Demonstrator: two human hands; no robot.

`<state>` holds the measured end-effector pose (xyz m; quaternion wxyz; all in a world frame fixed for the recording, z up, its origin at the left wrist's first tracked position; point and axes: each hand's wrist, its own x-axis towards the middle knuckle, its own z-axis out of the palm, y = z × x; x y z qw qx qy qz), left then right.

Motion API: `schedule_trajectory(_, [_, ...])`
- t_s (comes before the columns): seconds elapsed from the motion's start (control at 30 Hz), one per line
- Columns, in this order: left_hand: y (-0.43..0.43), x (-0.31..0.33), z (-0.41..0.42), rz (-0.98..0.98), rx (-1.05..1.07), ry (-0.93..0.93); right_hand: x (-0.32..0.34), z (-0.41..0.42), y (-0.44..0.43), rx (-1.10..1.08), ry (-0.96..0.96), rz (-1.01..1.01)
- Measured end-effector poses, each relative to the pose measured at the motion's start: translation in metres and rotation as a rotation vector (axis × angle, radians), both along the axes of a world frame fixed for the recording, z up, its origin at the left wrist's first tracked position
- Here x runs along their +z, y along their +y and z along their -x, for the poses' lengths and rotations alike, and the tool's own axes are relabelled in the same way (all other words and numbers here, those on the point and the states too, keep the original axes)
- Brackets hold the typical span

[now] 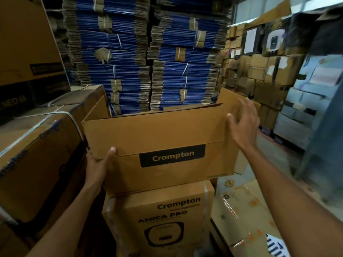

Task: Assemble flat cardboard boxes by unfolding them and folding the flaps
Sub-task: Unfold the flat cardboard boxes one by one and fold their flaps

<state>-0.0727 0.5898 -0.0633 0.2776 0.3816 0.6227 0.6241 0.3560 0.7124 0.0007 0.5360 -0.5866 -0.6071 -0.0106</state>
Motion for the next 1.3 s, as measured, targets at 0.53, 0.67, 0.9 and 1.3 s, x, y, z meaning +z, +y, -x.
schedule_trajectory(0.53, [-0.007,-0.059,-0.004,0.238,-0.073,-0.111,-0.119,-0.020,-0.009,0.285,0.688,0.575])
schedule_trajectory(0.67, [-0.005,-0.024,0.002,0.145,-0.032,-0.020,-0.093,-0.022,-0.001,0.282,0.572,0.495])
schedule_trajectory(0.9, [0.006,0.043,0.021,0.007,0.067,0.140,-0.035,-0.023,0.012,0.178,0.460,0.361])
schedule_trajectory(1.3, [-0.034,0.012,0.013,-0.005,-0.152,-0.198,-0.053,-0.027,0.000,0.419,0.613,0.557])
